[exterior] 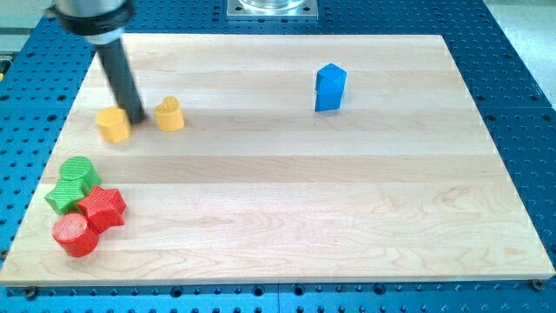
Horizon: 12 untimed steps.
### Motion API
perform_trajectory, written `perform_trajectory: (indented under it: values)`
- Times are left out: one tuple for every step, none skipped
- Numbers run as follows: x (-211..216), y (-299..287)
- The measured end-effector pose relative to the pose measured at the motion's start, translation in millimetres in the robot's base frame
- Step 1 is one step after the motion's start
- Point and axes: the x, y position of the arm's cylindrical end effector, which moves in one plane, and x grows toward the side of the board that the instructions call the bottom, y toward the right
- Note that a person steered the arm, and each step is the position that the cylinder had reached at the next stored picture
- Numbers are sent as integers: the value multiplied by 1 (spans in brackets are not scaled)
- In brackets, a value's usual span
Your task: Push the yellow blocks into the green circle
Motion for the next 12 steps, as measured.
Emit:
perform_trajectory:
  values:
    - [0, -13]
    - [58, -15]
    - [14, -18]
    - [27, -36]
    - [75, -6]
    - [76, 30]
    - [73, 86]
    - [35, 122]
    - [-11, 98]
    - [28, 63]
    - [30, 70]
    - [0, 36]
